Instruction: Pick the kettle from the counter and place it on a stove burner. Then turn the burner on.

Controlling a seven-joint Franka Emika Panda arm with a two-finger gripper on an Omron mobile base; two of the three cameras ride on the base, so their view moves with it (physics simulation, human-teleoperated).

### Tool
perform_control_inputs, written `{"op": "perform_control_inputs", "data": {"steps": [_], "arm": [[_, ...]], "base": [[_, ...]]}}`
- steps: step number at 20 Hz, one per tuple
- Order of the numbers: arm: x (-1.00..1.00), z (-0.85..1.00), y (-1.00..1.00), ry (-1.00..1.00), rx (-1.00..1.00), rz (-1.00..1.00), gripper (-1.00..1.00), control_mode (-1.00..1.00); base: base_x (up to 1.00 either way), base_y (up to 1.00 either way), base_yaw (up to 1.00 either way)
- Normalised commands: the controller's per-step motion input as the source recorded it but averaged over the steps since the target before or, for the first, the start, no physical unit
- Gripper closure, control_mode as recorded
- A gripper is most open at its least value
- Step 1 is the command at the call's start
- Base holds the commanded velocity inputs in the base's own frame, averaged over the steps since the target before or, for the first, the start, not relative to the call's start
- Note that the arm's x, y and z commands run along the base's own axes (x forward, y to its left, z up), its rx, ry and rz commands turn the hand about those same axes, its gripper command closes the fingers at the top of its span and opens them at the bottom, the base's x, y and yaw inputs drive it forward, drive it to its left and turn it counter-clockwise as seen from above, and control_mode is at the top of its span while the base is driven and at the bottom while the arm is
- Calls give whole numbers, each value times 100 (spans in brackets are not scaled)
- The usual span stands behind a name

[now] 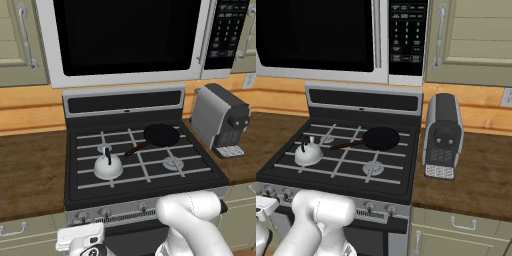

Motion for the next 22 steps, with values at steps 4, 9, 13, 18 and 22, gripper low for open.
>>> {"op": "perform_control_inputs", "data": {"steps": [4,9,13,18,22], "arm": [[-1,43,0,-11,2,0,-100,-100],[0,9,0,-3,0,0,-100,-100],[0,-8,-24,-2,0,7,-100,-100],[0,-1,-3,0,0,1,-100,-100],[0,0,-16,0,0,0,-100,-100]], "base": [[0,0,0],[0,0,0],[0,0,0],[0,0,0],[0,0,0]]}}
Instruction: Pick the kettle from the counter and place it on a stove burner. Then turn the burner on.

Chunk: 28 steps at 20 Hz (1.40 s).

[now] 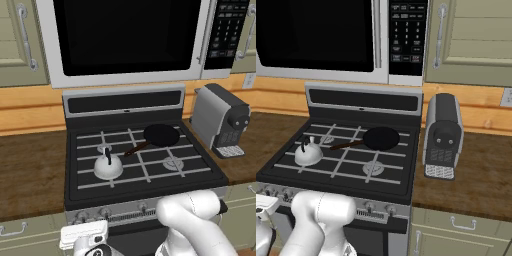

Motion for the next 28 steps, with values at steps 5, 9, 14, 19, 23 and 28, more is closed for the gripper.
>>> {"op": "perform_control_inputs", "data": {"steps": [5,9,14,19,23,28], "arm": [[0,0,0,0,0,0,-100,-100],[0,-2,24,0,-4,0,-100,-100],[0,0,18,0,-1,0,-100,-100],[0,-3,1,0,0,0,-100,-100],[0,0,0,0,0,0,-100,-100],[0,0,-11,-1,0,0,-100,-100]], "base": [[0,0,0],[0,0,0],[0,0,0],[0,0,0],[0,0,0],[0,0,0]]}}
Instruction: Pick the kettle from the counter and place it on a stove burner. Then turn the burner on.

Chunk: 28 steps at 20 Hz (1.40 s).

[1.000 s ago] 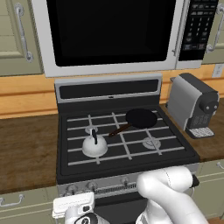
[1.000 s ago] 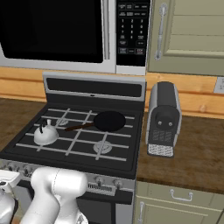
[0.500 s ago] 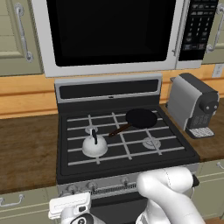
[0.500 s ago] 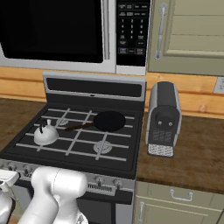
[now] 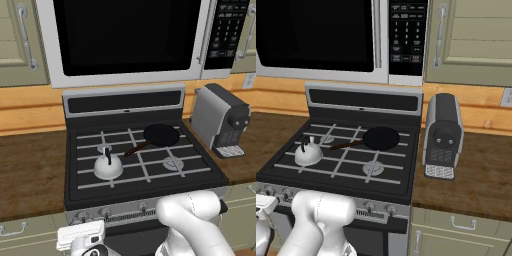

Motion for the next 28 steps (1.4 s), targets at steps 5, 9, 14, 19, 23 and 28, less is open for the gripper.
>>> {"op": "perform_control_inputs", "data": {"steps": [5,9,14,19,23,28], "arm": [[0,0,-9,0,0,0,-100,-100],[0,0,0,0,0,0,-100,-100],[0,0,0,0,0,0,100,-100],[0,0,0,0,0,0,100,-100],[0,0,12,0,-11,0,100,-100],[0,-4,36,2,-26,3,100,-100]], "base": [[0,0,0],[0,0,0],[0,0,0],[0,0,0],[0,0,0],[0,0,0]]}}
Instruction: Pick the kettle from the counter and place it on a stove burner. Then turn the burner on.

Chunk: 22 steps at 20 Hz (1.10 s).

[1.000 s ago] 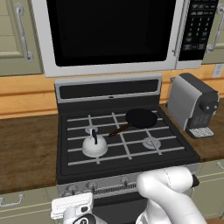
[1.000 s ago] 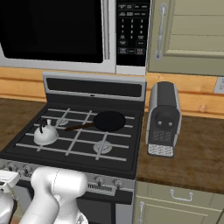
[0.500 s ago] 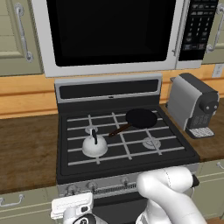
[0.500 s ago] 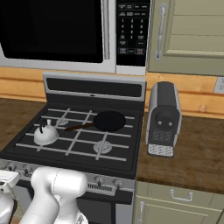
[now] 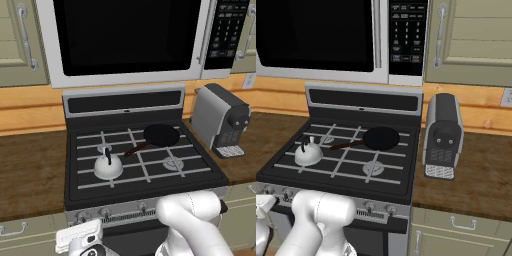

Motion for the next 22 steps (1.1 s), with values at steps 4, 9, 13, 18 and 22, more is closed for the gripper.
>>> {"op": "perform_control_inputs", "data": {"steps": [4,9,13,18,22], "arm": [[0,-9,44,8,-32,1,100,-100],[0,-8,45,14,-33,0,100,-100],[0,-10,58,19,-37,0,100,-100],[0,-11,65,22,-38,0,100,-100],[1,-4,70,23,-38,0,100,-100]], "base": [[0,0,0],[0,0,0],[0,0,0],[0,0,0],[0,0,0]]}}
